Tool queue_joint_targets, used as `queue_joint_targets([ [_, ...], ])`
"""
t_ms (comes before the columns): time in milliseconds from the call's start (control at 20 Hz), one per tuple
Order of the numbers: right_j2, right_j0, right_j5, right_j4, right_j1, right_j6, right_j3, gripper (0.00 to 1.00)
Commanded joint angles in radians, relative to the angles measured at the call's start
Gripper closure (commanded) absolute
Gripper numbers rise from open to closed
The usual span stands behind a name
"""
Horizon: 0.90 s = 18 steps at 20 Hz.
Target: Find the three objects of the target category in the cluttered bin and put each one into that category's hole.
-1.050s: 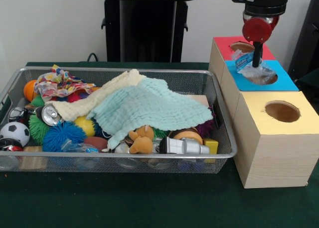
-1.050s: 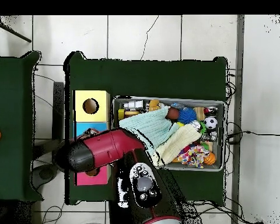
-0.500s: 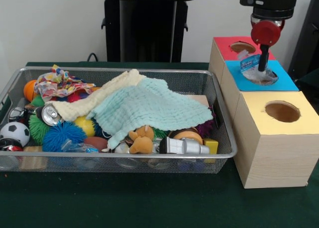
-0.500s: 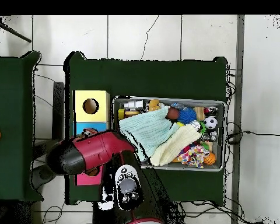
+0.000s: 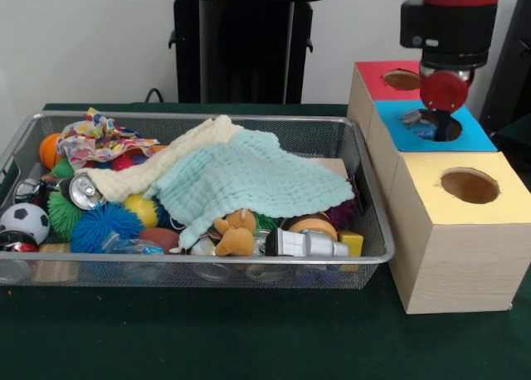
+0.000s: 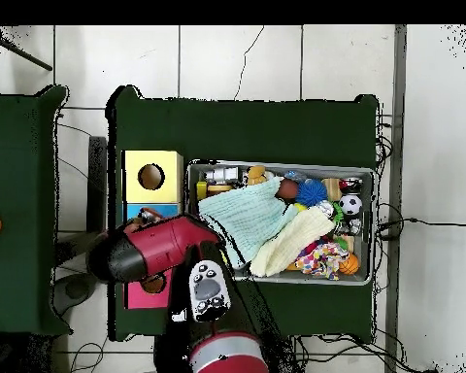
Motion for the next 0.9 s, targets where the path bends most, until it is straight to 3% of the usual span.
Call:
queue_joint_targets([
  [50,-0.049,-0.030,-0.071,-0.062,0.195,0.168,-0.049,1.00],
  [150,-0.034,-0.046,-0.075,-0.051,0.193,0.158,-0.033,1.00],
  [200,-0.015,-0.064,-0.076,-0.042,0.191,0.143,-0.018,0.00],
  [450,-0.013,-0.072,-0.038,-0.031,0.185,0.136,-0.021,0.00],
  [900,-0.004,-0.065,0.093,-0.024,0.104,0.088,-0.010,0.00],
])
